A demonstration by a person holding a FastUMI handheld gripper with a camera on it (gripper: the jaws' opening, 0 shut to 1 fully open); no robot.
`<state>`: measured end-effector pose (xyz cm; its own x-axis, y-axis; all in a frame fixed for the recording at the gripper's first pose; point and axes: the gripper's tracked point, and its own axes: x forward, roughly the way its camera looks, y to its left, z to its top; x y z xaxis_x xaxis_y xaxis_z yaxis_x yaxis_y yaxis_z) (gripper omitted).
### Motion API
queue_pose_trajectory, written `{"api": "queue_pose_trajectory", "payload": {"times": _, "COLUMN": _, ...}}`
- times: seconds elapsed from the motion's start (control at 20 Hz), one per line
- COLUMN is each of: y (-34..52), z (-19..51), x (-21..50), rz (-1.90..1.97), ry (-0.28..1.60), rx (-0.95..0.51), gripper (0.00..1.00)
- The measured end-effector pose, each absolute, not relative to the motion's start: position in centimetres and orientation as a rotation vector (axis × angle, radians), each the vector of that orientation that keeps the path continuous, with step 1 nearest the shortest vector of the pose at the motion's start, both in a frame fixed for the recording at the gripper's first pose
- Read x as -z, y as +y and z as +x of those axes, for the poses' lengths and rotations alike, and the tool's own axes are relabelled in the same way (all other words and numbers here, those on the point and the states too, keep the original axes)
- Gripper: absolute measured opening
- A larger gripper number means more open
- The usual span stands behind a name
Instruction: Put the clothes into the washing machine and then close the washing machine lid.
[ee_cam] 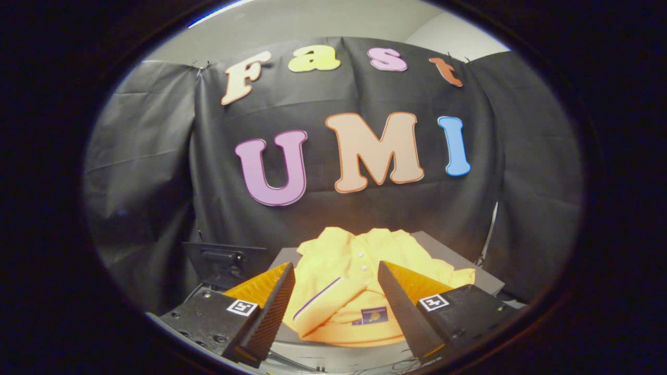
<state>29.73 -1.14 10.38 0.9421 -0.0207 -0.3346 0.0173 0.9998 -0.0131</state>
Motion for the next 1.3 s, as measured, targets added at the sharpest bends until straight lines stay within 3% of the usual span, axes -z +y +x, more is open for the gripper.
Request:
{"api": "queue_pose_trajectory", "payload": {"times": 0.35, "y": -5.4, "z": 34.4, "x": -3.7, "rz": -0.066, "ry": 0.599, "rx": 0.171, "gripper": 0.98}}
{"api": "queue_pose_trajectory", "payload": {"times": 0.45, "y": -5.1, "z": 33.3, "x": -2.1, "rz": -0.064, "ry": 0.679, "rx": 0.142, "gripper": 0.97}}
{"api": "queue_pose_trajectory", "payload": {"times": 0.5, "y": -4.8, "z": 34.5, "x": -3.0, "rz": -0.051, "ry": 0.595, "rx": 0.131, "gripper": 0.91}}
{"api": "queue_pose_trajectory", "payload": {"times": 0.6, "y": -4.4, "z": 32.7, "x": -2.7, "rz": -0.048, "ry": 0.610, "rx": 0.099, "gripper": 0.78}}
{"api": "queue_pose_trajectory", "payload": {"times": 0.7, "y": -4.1, "z": 32.0, "x": -3.1, "rz": -0.013, "ry": 0.597, "rx": 0.092, "gripper": 0.52}}
{"api": "queue_pose_trajectory", "payload": {"times": 0.75, "y": -3.4, "z": 31.3, "x": -2.9, "rz": 0.014, "ry": 0.593, "rx": 0.072, "gripper": 0.21}}
{"api": "queue_pose_trajectory", "payload": {"times": 1.05, "y": -2.1, "z": 29.8, "x": -4.7, "rz": 0.066, "ry": 0.555, "rx": -0.013, "gripper": 0.03}}
{"api": "queue_pose_trajectory", "payload": {"times": 1.3, "y": 2.4, "z": 29.0, "x": -11.2, "rz": 0.053, "ry": 0.389, "rx": -0.061, "gripper": 0.02}}
